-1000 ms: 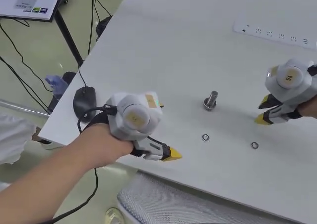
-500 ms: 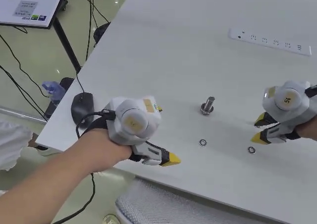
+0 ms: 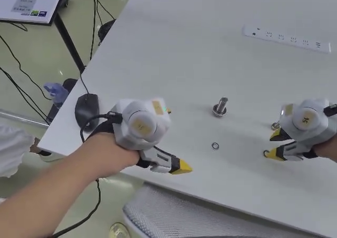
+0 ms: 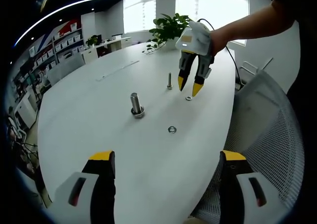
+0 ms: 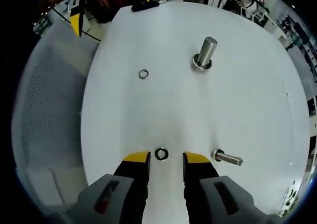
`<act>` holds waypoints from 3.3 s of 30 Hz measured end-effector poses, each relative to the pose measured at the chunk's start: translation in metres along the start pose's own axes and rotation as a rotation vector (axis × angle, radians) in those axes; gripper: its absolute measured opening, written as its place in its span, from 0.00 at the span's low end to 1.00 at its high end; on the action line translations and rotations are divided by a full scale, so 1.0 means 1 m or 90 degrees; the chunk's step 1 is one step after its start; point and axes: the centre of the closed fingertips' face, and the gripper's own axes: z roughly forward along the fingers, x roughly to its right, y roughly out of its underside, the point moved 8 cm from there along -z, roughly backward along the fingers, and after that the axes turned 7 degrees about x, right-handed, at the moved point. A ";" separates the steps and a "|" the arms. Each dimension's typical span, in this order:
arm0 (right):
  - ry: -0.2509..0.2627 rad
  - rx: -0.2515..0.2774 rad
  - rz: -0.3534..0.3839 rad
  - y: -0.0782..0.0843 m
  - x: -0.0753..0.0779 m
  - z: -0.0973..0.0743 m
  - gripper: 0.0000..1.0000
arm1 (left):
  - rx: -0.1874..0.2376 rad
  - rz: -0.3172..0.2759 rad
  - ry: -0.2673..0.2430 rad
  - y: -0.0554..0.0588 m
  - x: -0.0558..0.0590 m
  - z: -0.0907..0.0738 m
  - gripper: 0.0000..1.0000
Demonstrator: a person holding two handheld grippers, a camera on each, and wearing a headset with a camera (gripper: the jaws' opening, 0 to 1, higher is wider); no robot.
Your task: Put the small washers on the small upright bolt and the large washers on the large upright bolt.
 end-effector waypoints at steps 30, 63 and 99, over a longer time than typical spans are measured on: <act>0.008 -0.022 -0.018 0.005 -0.006 0.011 0.15 | -0.004 0.010 0.011 -0.001 0.001 0.007 0.87; 0.025 -0.032 0.086 0.019 0.001 -0.015 0.12 | -0.012 0.023 0.007 0.000 0.000 0.005 0.85; 0.083 -0.011 0.089 -0.003 0.069 -0.061 0.12 | -0.023 0.020 0.011 0.002 -0.001 0.011 0.86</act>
